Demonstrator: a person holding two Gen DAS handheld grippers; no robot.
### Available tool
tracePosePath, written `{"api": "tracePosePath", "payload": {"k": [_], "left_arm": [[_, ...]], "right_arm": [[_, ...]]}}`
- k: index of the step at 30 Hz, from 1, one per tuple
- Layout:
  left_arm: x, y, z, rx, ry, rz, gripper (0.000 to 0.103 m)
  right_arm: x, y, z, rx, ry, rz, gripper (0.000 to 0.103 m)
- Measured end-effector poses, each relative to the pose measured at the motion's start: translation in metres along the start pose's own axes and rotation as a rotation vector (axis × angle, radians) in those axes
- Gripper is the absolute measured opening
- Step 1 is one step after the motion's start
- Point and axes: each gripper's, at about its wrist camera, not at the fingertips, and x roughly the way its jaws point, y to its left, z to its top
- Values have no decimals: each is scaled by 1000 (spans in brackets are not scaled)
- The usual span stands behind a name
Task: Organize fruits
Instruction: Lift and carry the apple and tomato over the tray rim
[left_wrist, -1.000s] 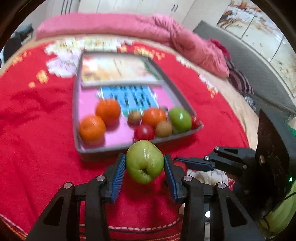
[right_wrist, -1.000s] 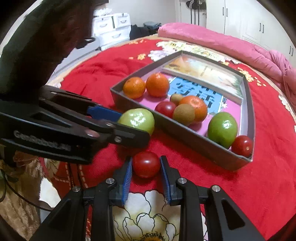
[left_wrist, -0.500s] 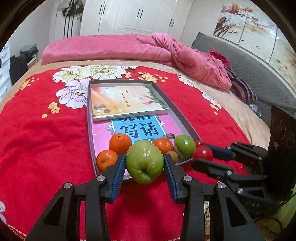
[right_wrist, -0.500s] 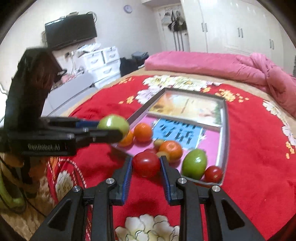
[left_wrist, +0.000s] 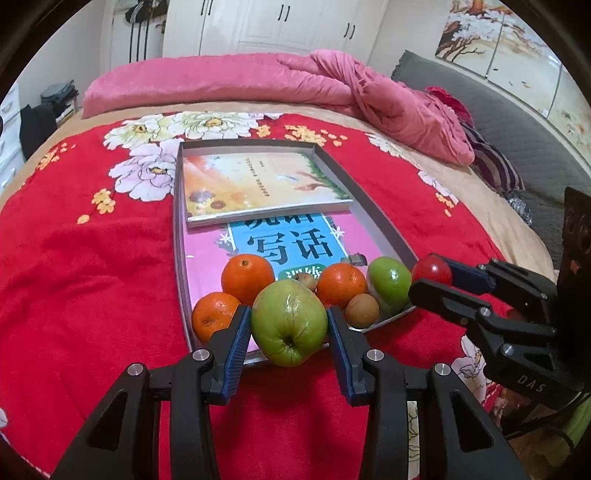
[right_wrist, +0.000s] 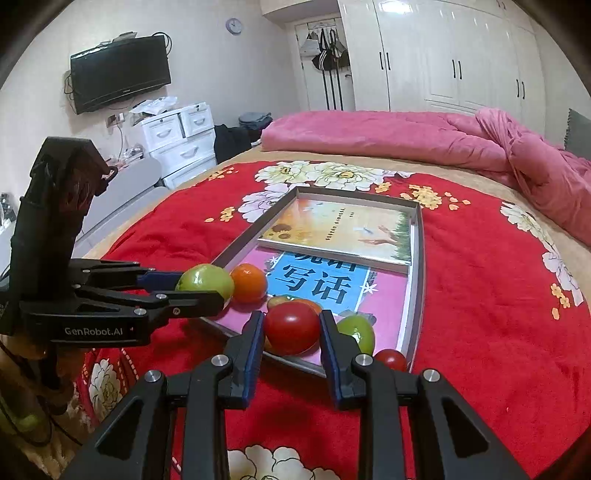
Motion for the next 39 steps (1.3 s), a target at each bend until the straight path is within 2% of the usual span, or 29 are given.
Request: {"api": "tracePosePath", "payload": {"k": [39], "left_arm": [[12, 1, -2, 0, 28, 13, 43]], "right_arm": [[26, 8, -7, -74, 65, -37, 30]]}}
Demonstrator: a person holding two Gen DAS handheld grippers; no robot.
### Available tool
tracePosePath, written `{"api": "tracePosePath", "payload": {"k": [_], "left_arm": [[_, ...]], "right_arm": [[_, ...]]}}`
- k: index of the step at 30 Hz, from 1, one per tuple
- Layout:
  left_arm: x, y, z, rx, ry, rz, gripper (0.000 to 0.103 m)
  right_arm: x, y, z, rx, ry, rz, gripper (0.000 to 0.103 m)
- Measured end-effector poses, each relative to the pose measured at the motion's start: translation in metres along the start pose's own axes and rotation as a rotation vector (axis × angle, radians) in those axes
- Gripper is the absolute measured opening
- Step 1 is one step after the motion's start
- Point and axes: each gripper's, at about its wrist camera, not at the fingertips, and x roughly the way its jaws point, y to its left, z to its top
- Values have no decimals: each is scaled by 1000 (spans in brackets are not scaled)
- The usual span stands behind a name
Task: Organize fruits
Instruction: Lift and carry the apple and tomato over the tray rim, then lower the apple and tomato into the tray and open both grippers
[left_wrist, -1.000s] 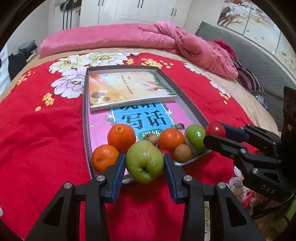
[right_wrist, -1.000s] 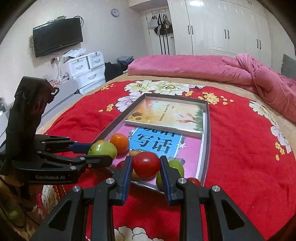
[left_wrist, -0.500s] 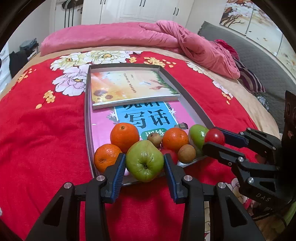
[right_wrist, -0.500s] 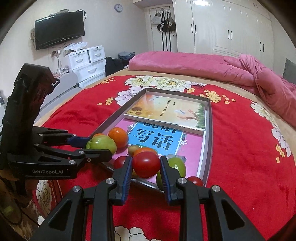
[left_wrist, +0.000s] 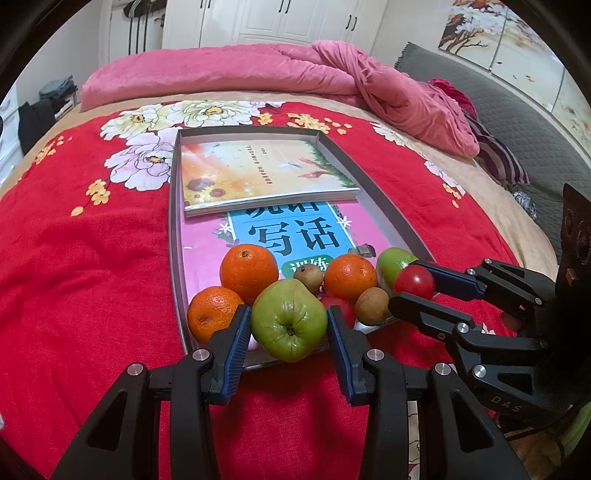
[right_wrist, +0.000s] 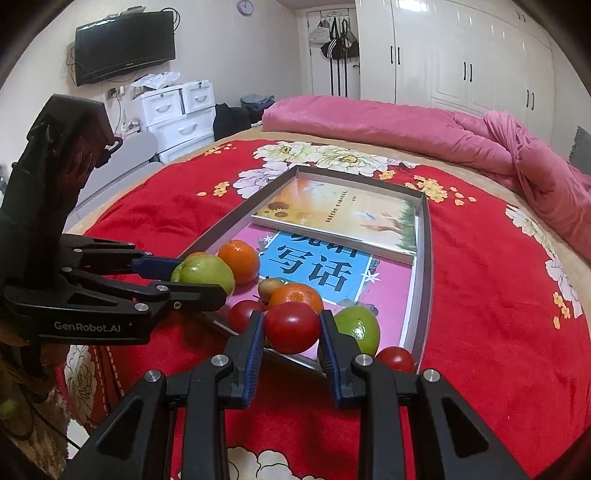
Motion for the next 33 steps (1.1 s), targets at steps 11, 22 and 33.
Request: {"api": "tracePosePath", "payload": {"k": [11, 22, 33], "left_arm": [[0, 0, 0, -1, 0, 0, 43], [1, 0, 0, -2, 0, -1, 43], [1, 1, 0, -5, 1, -3, 43]], "right_arm": [[7, -2, -2, 5, 4, -2, 30], [8, -2, -3, 10, 12, -3, 32], [0, -1, -4, 15, 1, -16, 46]]}}
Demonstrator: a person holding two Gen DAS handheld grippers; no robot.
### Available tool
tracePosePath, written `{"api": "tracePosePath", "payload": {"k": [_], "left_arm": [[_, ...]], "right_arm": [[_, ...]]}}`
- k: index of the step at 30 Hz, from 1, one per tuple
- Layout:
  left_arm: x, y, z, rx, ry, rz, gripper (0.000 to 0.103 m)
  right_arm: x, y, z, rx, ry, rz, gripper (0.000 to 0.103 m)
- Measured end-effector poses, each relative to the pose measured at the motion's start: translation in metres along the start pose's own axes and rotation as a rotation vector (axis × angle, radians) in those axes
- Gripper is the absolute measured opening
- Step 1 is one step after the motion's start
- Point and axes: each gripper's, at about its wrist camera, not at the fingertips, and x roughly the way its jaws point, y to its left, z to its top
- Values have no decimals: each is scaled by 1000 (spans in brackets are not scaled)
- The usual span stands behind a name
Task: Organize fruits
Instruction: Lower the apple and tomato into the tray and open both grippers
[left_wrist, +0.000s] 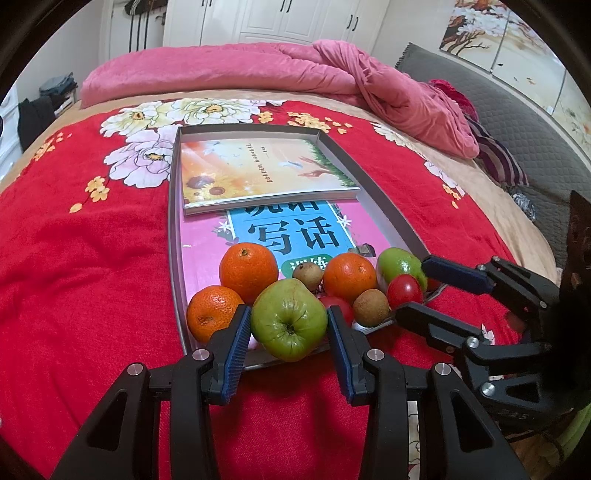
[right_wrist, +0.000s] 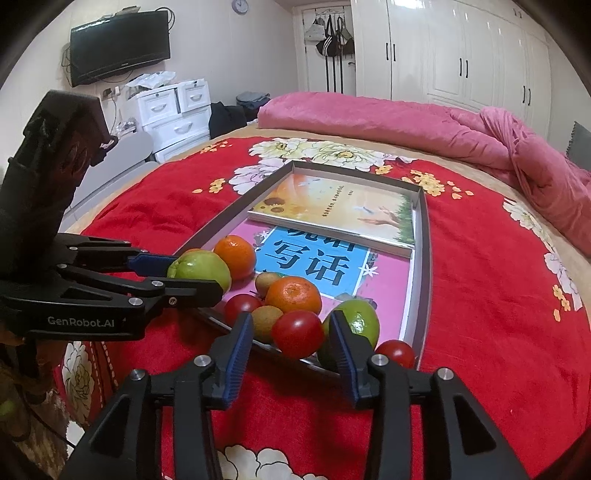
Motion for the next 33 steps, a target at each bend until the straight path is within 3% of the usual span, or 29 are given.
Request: {"api": "tracePosePath", "payload": {"k": [6, 22, 27, 33], "left_arm": [[0, 0, 0, -1, 1, -1, 43], [0, 3, -1, -36, 2, -23, 44], [-6, 4, -1, -52, -15, -34, 53], [-13, 6, 0, -52, -36, -32, 55]], "right_arm": [[-12, 2, 3, -14, -42, -18, 52], [-13, -1, 2, -11, -38, -49, 60], [-14, -3, 3, -1, -41, -65, 67], [-15, -7, 3, 17, -41, -78, 68]]}}
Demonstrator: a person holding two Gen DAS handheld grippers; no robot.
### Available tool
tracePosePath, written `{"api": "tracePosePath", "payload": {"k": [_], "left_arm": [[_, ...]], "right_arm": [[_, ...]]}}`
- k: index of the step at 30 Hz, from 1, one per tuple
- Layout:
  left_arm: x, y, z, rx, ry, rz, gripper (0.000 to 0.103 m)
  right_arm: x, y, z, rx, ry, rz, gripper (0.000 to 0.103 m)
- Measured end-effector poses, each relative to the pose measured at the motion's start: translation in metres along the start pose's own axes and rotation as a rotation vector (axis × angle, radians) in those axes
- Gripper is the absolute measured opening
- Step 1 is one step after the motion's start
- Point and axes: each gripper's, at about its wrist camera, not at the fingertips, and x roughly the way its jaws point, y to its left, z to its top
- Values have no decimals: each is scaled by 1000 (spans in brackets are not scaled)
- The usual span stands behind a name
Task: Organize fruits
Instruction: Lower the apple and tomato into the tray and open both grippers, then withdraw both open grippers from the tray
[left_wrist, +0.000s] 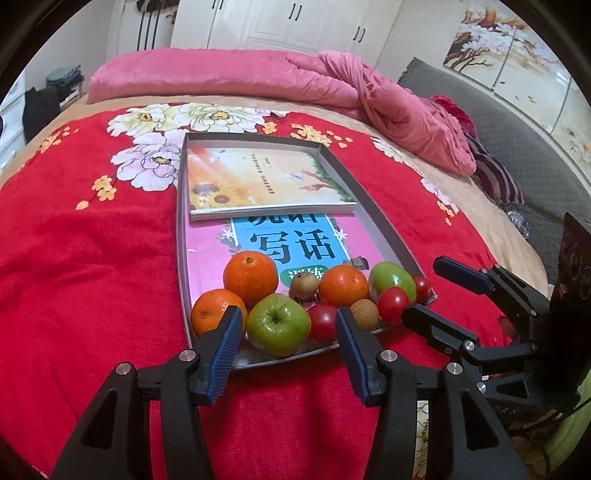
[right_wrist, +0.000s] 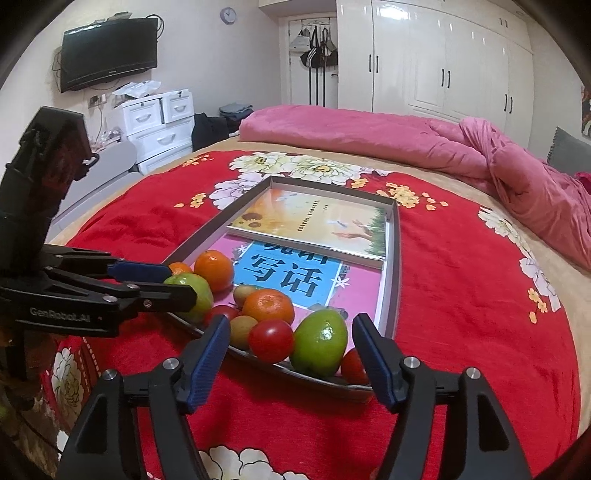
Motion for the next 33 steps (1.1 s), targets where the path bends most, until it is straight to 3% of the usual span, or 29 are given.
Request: {"api": "tracePosePath", "payload": {"k": [16, 33], "left_arm": [[-21, 0, 3, -5, -62, 23, 72], [-39, -2, -3, -9, -100, 64, 80]], "right_arm": [[-7, -4, 2, 25, -19, -29, 80], [-27, -10, 4, 69, -67, -71, 98]]}}
